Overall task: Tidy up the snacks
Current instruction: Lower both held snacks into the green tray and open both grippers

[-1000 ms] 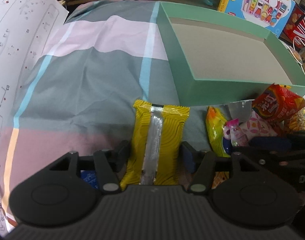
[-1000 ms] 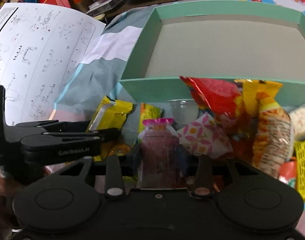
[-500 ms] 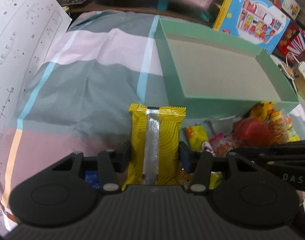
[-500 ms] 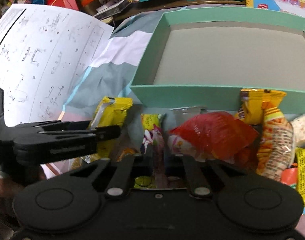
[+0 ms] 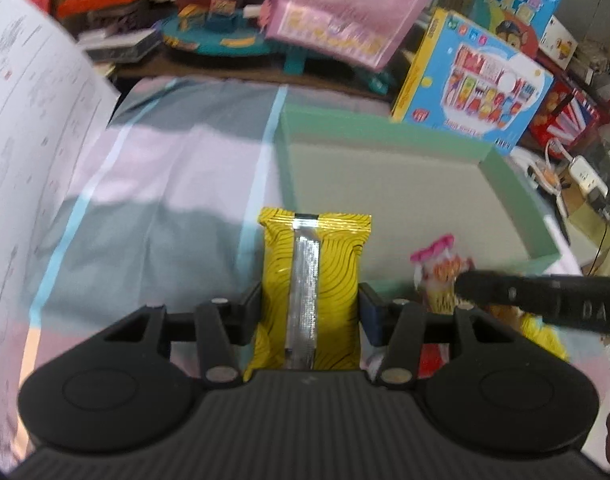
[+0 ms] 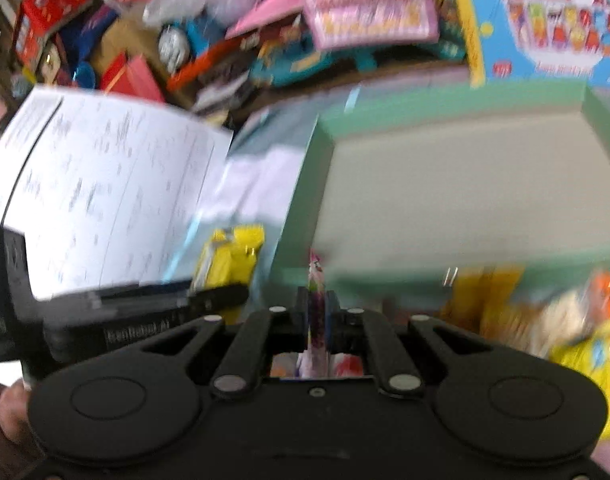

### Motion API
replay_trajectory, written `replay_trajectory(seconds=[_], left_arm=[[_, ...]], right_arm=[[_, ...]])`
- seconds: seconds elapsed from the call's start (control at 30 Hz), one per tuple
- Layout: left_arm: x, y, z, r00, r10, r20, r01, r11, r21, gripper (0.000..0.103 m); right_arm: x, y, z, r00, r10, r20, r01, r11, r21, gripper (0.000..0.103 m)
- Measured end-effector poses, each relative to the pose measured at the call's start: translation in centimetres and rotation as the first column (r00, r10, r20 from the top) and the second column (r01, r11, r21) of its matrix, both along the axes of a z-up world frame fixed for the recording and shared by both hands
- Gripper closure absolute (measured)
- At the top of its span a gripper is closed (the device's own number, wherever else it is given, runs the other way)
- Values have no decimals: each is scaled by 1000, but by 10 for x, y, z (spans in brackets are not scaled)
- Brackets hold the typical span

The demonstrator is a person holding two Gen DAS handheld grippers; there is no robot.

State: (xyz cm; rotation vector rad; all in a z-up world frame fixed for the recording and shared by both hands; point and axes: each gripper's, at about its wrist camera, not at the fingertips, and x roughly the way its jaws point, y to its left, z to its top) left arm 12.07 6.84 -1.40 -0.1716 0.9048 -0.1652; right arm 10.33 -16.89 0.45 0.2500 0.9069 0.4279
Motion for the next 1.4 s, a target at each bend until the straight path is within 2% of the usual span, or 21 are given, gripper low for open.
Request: replay_trajectory(seconds=[0.17,0.37,0.57,0.6,0.67,0.7,0.73,0.77,0.87,1.03,1.17,1.4], left_arm=[[65,-21,8,999,1,34,-2,1000,19,53],[142,-40,-9,1000,29,3,-29,999,27,53],[184,-46,-25,1000,29,-4,-28,998,57,50],[189,-47,-26,999,34,-3,-33,997,64,47],[192,-46,-25,999,50,9,-50,996,80,22],[191,-45,-24,998,65,24,-67,994,90,6],[187,-44,-21,995,86,53,-91,991,101,2],[184,-42,-20,992,98,73,-106,989,103,2],[180,-34,-16,992,108,66,-113,991,73,1],[161,-26,-13,992,123,31,-125,990,64,0],[131,-23,-10,993,117,9,-117,991,57,0],[69,-24,-15,996,81,-42,-79,995,54,0]], right_arm=[[59,-13,16,995,-82,48,83,997,-9,96],[137,-6,-1,990,-139,33,139,990,-22,96],[188,-1,-22,988,-151,12,152,988,-17,96],[198,3,-25,988,-152,9,152,988,-18,95],[210,5,-28,989,-149,10,149,989,-5,89],[214,6,-28,989,-147,10,147,989,2,83],[217,7,-28,989,-145,8,145,989,13,64],[218,7,-27,989,-147,17,147,989,19,46],[215,9,-22,987,-150,57,151,989,-6,24],[195,3,-16,986,-153,65,155,988,-28,6],[161,-3,-8,987,-131,90,138,988,-67,0],[93,-23,2,989,-124,83,131,988,-82,0]])
